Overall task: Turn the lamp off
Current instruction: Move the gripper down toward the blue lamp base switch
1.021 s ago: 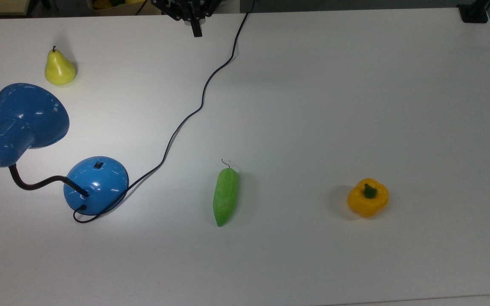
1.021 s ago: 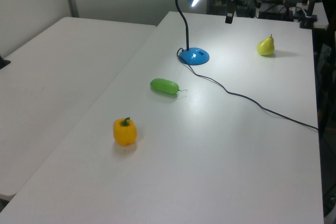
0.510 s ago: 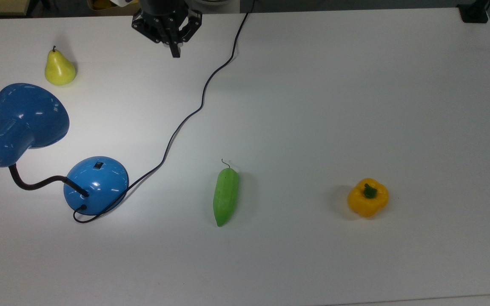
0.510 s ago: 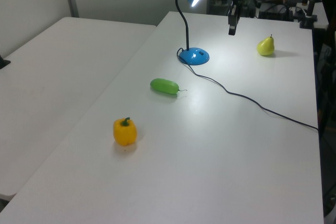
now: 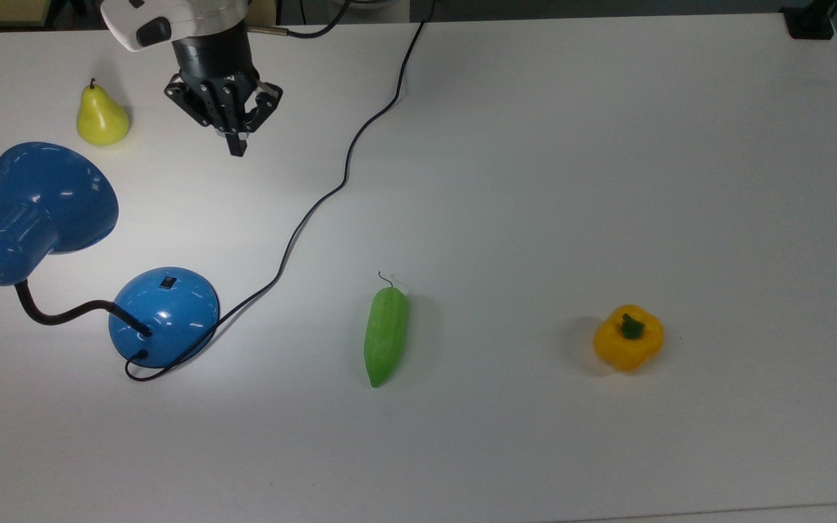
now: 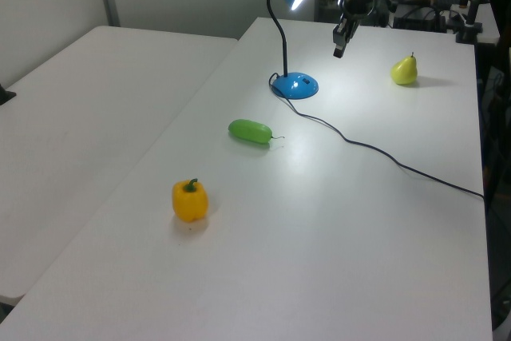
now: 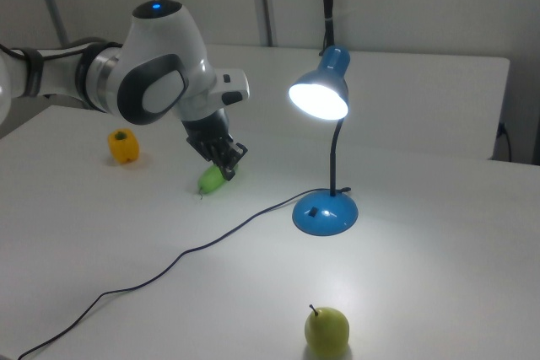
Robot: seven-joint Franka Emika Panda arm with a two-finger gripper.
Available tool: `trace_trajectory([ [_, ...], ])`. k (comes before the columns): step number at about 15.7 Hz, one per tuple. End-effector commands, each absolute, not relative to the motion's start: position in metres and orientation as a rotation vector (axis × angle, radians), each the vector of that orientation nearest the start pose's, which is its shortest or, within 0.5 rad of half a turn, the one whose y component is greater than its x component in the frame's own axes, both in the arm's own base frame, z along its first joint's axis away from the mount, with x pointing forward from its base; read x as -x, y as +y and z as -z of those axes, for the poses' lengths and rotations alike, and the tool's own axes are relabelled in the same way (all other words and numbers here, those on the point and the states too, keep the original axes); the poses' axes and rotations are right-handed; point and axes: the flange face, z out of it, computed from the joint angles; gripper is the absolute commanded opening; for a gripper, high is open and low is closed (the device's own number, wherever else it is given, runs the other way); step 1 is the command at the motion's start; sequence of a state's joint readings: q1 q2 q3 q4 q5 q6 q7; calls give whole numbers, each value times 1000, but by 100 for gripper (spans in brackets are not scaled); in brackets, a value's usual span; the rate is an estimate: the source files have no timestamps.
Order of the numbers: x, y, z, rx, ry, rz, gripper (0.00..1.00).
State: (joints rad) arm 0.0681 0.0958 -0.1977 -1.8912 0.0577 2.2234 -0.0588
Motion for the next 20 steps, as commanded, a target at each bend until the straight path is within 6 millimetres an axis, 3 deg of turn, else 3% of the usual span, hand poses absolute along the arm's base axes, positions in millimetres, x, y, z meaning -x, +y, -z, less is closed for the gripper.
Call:
trace_trajectory([
  [1, -617, -91, -453, 3120, 244, 491, 0],
  [8, -639, -122, -410, 3124, 311, 695, 0],
  [15, -636, -124, -378, 3101, 306, 887, 0],
  [20, -641, -129, -358, 3105, 311, 925, 0],
])
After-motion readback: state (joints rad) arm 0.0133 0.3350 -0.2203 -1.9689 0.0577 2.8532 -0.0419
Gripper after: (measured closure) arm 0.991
